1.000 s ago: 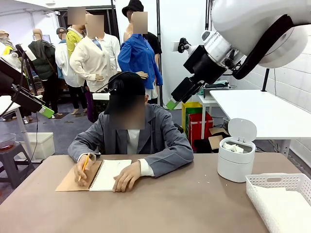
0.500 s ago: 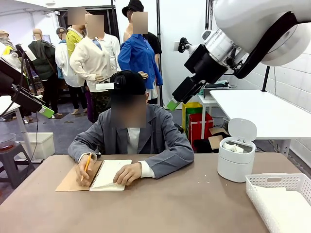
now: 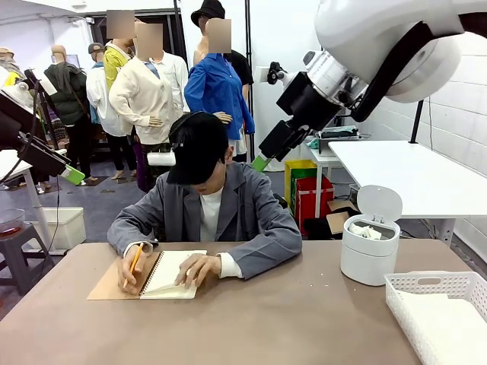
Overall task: Sort the paper based on its condition.
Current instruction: If a person hands you a paper, place it in the Organizing basket , and if it's crumpled, put it in the Trash can.
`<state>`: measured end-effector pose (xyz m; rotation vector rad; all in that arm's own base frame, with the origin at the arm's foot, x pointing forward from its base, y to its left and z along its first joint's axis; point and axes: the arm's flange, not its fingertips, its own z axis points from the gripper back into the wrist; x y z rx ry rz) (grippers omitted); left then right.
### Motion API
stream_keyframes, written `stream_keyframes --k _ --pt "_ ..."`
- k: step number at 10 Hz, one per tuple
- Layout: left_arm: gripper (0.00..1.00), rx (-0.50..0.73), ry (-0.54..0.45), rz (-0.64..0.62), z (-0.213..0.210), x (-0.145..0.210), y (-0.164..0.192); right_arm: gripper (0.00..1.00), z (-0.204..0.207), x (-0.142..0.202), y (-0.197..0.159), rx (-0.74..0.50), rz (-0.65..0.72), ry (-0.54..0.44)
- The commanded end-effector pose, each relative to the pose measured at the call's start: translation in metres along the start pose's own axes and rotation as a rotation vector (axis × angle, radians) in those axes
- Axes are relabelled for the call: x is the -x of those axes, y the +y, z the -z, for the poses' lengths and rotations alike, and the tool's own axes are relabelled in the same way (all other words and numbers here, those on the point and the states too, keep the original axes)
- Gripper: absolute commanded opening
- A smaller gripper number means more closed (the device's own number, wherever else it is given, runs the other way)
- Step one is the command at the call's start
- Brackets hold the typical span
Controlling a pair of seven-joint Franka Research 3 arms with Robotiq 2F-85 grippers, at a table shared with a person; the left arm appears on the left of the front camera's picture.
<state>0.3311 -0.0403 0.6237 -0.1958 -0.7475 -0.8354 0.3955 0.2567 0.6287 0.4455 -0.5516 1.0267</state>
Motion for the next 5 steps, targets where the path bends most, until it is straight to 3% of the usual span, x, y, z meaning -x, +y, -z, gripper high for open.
stream_keyframes --k 1,3,5 --pt "1.00 -0.002 -0.006 -0.002 -0.0003 0.0002 0.0018 1.00 0.0001 -0.0086 -0.0060 0.016 -0.034 -0.022" --pt "1.00 -0.002 -0.006 -0.002 -0.0003 0.0002 0.0018 1.00 -0.0030 -0.0088 -0.0080 0.005 -0.016 -0.057" --pt "1.00 -0.002 -0.006 -0.002 -0.0003 0.0002 0.0018 1.00 -0.0020 -0.0088 -0.0032 0.007 -0.008 -0.011"
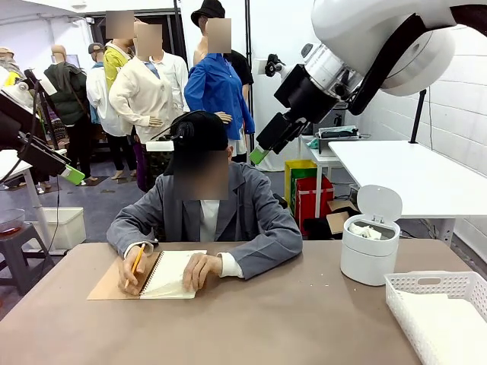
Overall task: Sort the paper based on its condition.
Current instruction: If a person hands you a paper, place it in the Organizing basket , and if it's crumpled, put it in the Trash can.
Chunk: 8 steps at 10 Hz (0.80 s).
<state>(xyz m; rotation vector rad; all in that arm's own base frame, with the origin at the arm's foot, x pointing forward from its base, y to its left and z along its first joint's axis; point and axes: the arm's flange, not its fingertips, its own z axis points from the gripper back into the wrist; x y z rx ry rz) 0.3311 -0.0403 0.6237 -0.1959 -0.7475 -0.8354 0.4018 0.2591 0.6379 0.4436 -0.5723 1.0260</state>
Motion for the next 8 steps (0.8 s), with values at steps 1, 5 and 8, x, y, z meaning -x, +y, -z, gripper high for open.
stream_keyframes --k 1,5,8 --pt "1.00 -0.002 -0.006 -0.002 -0.0003 0.0002 0.0018 1.00 0.0023 0.0012 0.0006 -0.004 -0.002 0.004" --pt "1.00 -0.002 -0.006 -0.002 -0.0003 0.0002 0.0018 1.00 0.0023 0.0012 0.0006 -0.004 -0.002 0.004" --pt "1.00 -0.002 -0.006 -0.002 -0.0003 0.0002 0.0018 1.00 0.0023 0.0012 0.0006 -0.004 -0.002 0.004"
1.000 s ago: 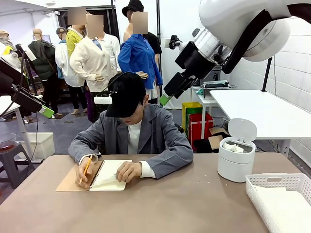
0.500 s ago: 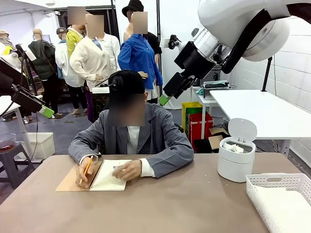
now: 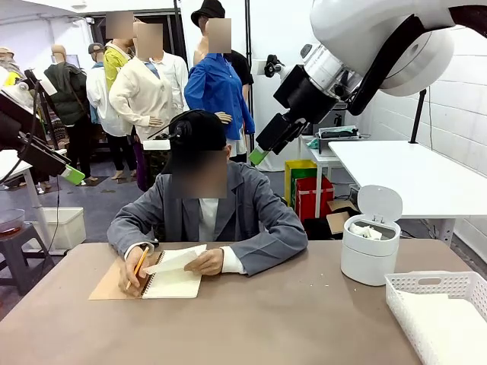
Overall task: Sort the paper based on its condition.
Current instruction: If a person hands you a paper, place it in the Organizing basket , and if it's crumpled, put it in the Trash can.
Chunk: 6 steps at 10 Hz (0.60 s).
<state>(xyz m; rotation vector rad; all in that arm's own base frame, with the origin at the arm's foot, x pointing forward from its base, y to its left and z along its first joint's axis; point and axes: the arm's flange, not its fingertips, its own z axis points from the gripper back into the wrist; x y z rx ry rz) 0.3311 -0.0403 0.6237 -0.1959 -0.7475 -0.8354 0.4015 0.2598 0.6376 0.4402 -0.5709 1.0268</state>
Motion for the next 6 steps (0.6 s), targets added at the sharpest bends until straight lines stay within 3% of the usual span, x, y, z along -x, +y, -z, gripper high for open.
stream_keyframes --k 1,6 --pt "1.00 -0.002 -0.006 -0.002 -0.0003 0.0002 0.0018 1.00 0.0017 0.0013 0.0000 -0.005 -0.001 0.002" --pt "1.00 -0.002 -0.006 -0.002 -0.0003 0.0002 0.0018 1.00 0.0017 0.0013 0.0000 -0.005 -0.001 0.002"
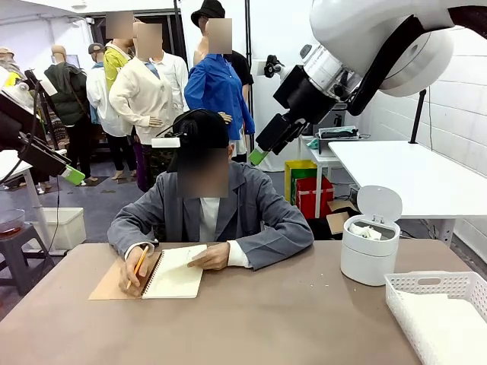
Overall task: Sort the paper based on its condition.
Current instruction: If a person hands you a paper, place it in the Organizing basket , and if it's crumpled, put it in the Trash can.
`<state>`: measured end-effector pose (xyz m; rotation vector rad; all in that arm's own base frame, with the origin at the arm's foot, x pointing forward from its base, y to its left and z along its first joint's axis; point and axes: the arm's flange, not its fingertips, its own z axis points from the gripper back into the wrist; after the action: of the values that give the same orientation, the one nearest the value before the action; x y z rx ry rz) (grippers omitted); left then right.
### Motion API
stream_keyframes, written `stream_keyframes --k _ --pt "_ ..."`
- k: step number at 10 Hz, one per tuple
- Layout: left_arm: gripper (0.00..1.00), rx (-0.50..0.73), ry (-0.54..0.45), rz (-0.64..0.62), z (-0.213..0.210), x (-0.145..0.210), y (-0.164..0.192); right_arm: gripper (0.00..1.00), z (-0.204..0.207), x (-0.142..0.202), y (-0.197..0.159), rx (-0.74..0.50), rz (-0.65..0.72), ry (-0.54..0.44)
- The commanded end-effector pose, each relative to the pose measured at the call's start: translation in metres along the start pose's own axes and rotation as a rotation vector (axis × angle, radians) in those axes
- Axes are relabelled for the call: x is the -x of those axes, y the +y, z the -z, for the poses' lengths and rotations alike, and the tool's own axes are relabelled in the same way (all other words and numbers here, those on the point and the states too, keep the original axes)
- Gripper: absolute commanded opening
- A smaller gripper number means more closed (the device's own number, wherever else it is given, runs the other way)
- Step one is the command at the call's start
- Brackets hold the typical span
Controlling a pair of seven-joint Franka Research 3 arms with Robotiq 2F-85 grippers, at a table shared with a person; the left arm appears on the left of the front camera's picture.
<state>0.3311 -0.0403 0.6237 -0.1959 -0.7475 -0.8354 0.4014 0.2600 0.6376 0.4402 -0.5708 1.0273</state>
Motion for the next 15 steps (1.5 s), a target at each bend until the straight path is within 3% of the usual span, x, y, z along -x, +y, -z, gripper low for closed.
stream_keyframes --k 1,15 --pt "1.00 -0.002 -0.006 -0.002 -0.0003 0.0002 0.0018 1.00 0.0016 0.0014 -0.0002 -0.005 -0.001 0.001" --pt "1.00 -0.002 -0.006 -0.002 -0.0003 0.0002 0.0018 1.00 0.0016 0.0014 -0.0002 -0.005 -0.001 0.001"
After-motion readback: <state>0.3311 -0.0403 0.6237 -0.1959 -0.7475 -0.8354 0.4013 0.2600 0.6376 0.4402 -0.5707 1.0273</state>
